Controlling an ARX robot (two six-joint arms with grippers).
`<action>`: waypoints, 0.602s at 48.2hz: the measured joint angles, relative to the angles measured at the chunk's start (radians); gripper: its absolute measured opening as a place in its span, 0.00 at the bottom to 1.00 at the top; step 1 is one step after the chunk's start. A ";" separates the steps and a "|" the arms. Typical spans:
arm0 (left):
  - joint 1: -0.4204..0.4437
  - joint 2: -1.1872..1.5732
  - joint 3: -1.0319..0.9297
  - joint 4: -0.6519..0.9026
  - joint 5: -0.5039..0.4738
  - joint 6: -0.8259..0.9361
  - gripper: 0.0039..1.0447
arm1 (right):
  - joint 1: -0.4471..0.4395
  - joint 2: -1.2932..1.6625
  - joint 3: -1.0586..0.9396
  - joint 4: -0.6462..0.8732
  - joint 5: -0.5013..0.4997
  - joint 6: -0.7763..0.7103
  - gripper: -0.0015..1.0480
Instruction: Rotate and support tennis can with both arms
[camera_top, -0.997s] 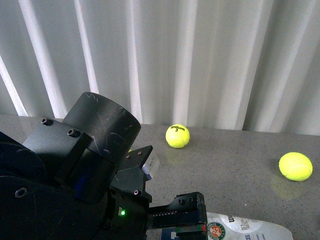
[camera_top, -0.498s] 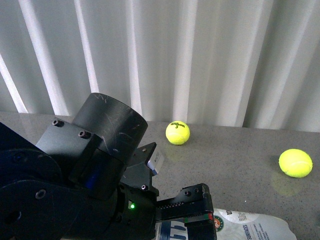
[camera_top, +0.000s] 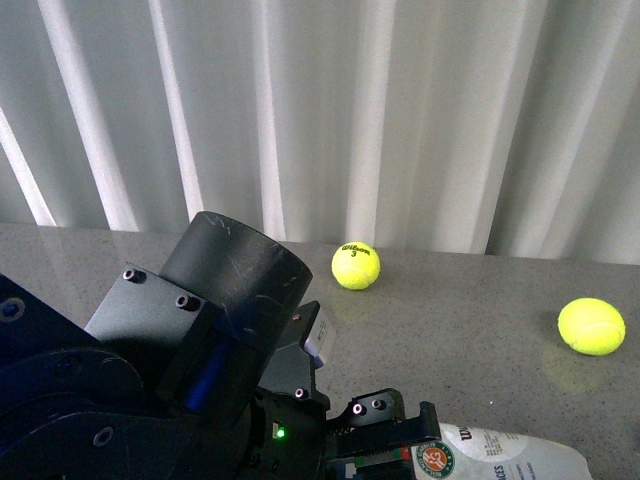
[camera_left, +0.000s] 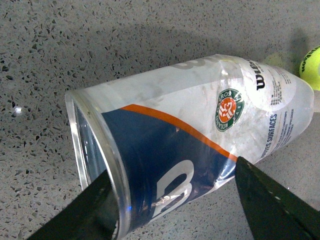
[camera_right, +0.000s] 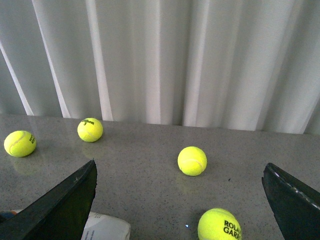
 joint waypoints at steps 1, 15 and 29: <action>0.000 0.000 0.000 -0.001 0.000 0.000 0.57 | 0.000 0.000 0.000 0.000 0.000 0.000 0.93; 0.000 -0.009 0.000 -0.039 -0.012 0.009 0.15 | 0.000 0.000 0.000 0.000 0.000 0.000 0.93; -0.011 -0.126 0.087 -0.279 -0.024 0.170 0.05 | 0.000 0.000 0.000 0.000 0.000 0.000 0.93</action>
